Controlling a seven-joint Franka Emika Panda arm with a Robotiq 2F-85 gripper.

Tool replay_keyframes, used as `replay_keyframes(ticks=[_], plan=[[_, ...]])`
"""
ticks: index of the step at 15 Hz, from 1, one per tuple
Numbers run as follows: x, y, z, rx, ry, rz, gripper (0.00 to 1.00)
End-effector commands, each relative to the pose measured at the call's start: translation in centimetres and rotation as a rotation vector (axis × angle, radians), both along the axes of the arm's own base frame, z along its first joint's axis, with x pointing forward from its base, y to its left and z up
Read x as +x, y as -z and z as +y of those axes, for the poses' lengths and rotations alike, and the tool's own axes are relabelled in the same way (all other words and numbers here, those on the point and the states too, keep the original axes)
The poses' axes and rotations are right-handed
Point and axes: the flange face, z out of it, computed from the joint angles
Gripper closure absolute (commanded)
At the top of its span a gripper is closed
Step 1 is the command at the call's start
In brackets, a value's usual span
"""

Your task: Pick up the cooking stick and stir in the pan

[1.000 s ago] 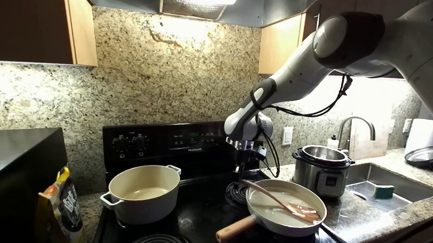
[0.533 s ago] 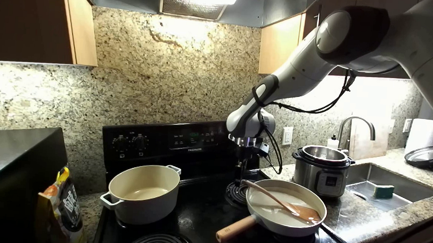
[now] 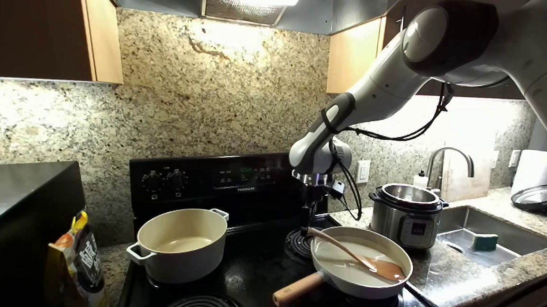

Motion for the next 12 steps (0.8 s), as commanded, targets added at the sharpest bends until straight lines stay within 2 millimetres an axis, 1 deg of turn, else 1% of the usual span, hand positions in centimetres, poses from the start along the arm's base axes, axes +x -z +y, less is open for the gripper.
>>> replay_keyframes(ticks=[1, 3, 4, 5, 6, 7, 10, 12], plan=[[-0.89, -0.34, -0.23, -0.007, 0.013, -0.008, 0.0], [-1.01, -0.45, -0.31, -0.01, 0.016, -0.011, 0.0], [-1.07, -0.58, -0.37, -0.01, 0.019, -0.015, 0.06], [-1.1, -0.67, -0.44, -0.012, 0.021, -0.016, 0.26], [-1.12, -0.73, -0.48, -0.013, 0.022, -0.015, 0.3], [-1.1, -0.74, -0.5, -0.012, 0.022, -0.015, 0.31], [-1.01, -0.75, -0.47, -0.012, 0.021, -0.012, 0.52], [-0.99, -0.78, -0.42, -0.013, 0.022, -0.012, 0.63]])
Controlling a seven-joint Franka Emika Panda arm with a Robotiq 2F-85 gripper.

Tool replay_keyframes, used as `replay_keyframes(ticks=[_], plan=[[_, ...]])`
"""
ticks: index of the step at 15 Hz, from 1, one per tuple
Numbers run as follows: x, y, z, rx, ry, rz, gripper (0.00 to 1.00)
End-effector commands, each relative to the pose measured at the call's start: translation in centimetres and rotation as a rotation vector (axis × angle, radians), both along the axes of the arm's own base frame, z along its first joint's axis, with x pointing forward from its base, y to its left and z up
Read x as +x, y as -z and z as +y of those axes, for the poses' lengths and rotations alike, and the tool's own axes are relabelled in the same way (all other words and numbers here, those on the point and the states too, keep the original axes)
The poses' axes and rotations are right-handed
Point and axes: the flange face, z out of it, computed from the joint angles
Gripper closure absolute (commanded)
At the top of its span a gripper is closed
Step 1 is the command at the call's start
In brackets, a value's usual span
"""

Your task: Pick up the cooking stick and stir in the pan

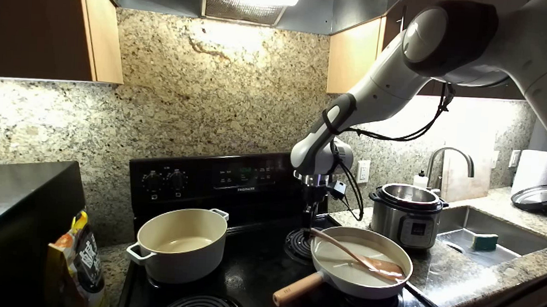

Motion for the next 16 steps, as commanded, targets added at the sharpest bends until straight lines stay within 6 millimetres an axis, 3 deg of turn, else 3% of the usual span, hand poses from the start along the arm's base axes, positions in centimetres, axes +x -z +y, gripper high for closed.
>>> replay_keyframes(ticks=[1, 5, 10, 16], plan=[[-0.9, -1.0, 0.2, -0.009, 0.015, -0.01, 0.71], [-0.8, -1.4, 0.8, -0.03, 0.012, -0.007, 0.93], [-0.6, -3.0, 2.3, -0.049, 0.023, -0.025, 0.89], [-0.3, -4.4, 5.9, -0.056, 0.019, -0.112, 0.89]])
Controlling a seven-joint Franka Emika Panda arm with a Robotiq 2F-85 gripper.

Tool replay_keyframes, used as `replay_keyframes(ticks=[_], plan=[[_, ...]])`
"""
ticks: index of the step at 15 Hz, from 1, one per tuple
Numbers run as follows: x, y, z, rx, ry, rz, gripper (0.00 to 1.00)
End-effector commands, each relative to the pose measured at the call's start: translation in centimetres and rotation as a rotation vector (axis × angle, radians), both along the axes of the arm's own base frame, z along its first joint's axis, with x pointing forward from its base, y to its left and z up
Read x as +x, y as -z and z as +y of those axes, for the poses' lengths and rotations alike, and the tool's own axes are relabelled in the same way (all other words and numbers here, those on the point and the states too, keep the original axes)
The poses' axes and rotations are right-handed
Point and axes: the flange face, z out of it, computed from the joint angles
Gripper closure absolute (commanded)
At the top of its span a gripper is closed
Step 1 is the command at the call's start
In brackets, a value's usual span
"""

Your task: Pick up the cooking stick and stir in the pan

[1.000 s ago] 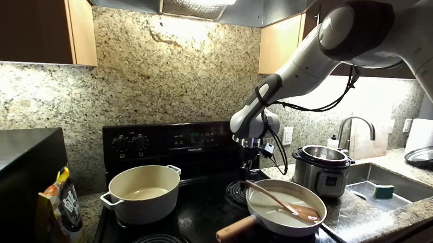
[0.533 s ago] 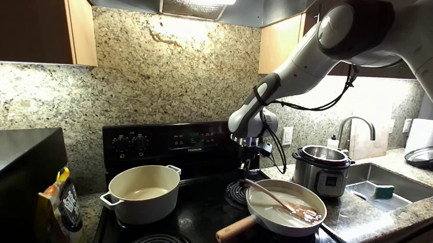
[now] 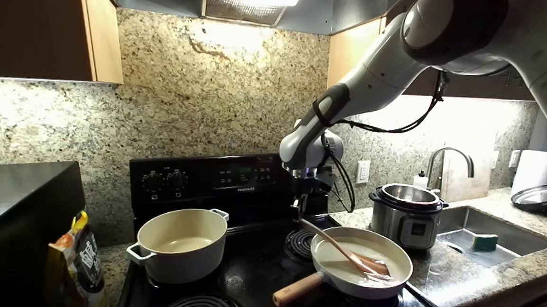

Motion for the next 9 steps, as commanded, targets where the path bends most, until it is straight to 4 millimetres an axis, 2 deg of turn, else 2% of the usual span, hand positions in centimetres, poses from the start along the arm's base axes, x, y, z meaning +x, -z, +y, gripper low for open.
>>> replay_keyframes(ticks=[1, 5, 9], plan=[[-0.7, -1.0, 1.9, 0.006, 0.015, -0.077, 0.89], [0.8, -1.4, 3.3, 0.047, 0.017, -0.157, 0.89], [2.1, -3.0, 3.0, 0.052, 0.01, -0.182, 0.89]])
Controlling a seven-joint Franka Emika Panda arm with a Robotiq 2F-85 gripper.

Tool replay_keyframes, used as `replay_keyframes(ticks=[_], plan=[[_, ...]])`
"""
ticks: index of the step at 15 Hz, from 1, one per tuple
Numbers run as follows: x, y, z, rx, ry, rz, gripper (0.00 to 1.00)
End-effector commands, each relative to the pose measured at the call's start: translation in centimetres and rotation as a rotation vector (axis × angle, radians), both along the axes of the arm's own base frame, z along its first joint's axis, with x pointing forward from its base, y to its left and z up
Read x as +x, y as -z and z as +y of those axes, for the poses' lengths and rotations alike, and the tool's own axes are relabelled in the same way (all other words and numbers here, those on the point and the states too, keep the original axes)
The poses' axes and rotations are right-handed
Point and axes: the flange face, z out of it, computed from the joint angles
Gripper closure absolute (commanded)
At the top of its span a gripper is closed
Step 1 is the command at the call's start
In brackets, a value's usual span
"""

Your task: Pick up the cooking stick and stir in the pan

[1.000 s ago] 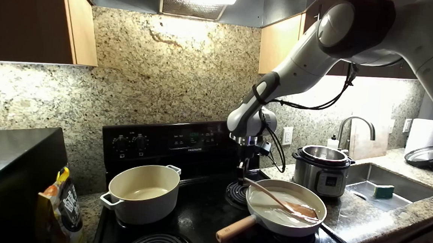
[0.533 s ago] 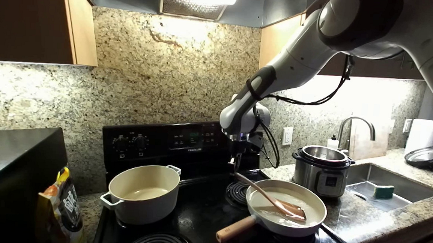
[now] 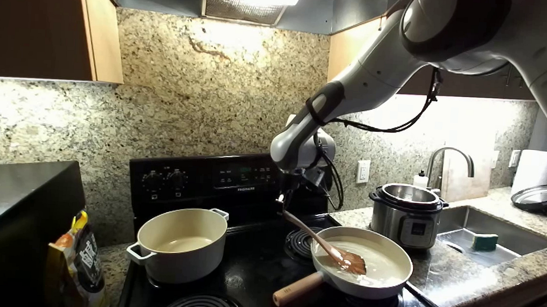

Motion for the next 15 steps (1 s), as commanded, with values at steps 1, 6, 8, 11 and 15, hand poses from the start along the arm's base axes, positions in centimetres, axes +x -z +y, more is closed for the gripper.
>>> replay_keyframes(ticks=[1, 6, 8, 11, 15], plan=[[1.1, -1.6, -0.9, -0.006, 0.009, -0.03, 0.89], [2.1, -2.7, -3.9, -0.095, -0.005, -0.035, 0.89], [2.2, -2.7, -5.0, -0.107, -0.015, -0.041, 0.89], [1.9, -1.8, -5.9, -0.08, -0.02, -0.033, 0.89], [0.6, 0.5, -6.2, -0.037, 0.004, -0.005, 0.9]])
